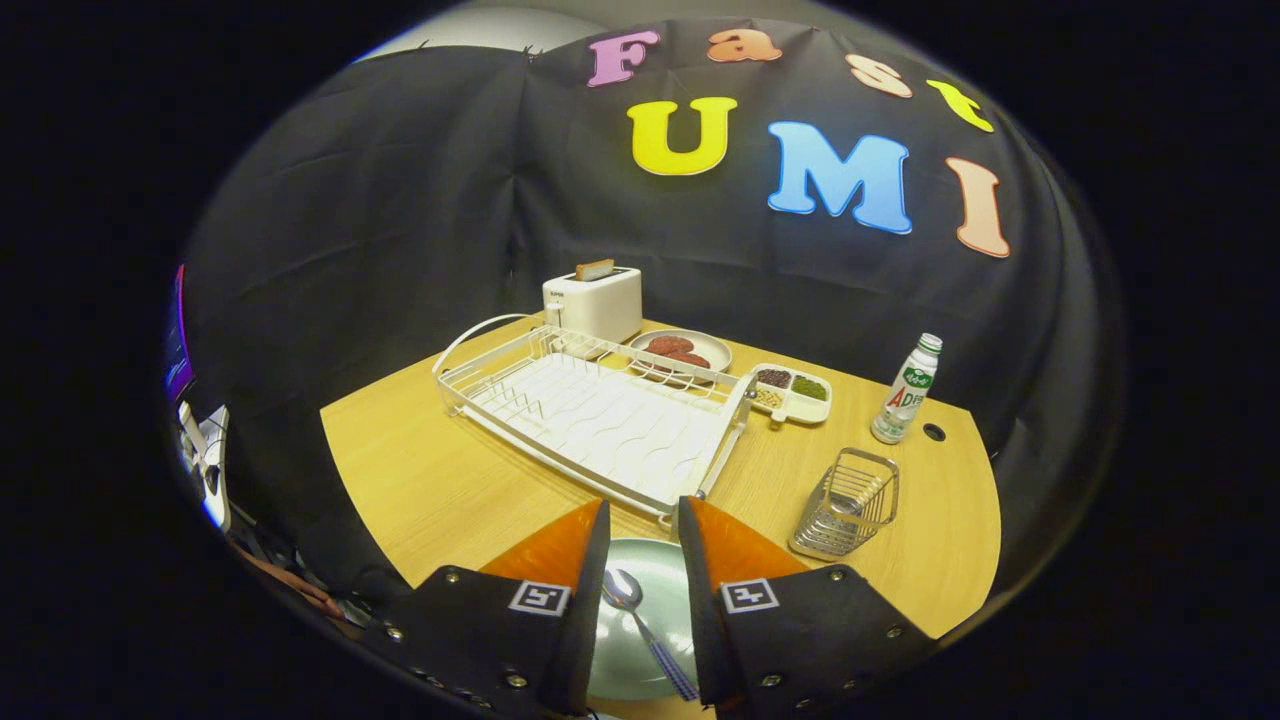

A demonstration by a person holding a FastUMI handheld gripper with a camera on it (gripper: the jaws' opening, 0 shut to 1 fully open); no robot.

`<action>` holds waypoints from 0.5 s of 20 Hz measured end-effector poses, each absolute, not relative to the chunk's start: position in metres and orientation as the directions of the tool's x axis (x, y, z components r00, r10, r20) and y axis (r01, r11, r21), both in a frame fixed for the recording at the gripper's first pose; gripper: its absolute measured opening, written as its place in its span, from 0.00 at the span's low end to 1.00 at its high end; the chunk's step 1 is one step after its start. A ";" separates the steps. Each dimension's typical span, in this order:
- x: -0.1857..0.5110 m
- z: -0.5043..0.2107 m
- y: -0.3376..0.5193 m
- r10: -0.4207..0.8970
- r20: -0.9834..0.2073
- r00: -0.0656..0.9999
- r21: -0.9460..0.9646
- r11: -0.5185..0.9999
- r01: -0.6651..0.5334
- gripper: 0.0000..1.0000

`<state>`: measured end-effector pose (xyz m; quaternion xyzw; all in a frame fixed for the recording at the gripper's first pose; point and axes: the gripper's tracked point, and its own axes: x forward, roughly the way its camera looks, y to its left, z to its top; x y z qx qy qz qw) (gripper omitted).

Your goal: Take the plate from the dish rack, then take the spoon from the basket and place it into the plate.

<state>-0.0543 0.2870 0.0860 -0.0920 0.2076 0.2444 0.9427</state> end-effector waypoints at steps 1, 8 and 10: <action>-0.050 0.096 0.279 0.402 -0.408 0.819 -0.074 0.880 -0.469 0.40; -0.022 0.196 0.200 0.230 -0.189 0.955 -0.012 0.972 -0.236 0.41; -0.019 0.231 0.175 0.170 -0.114 0.979 0.013 0.985 -0.170 0.40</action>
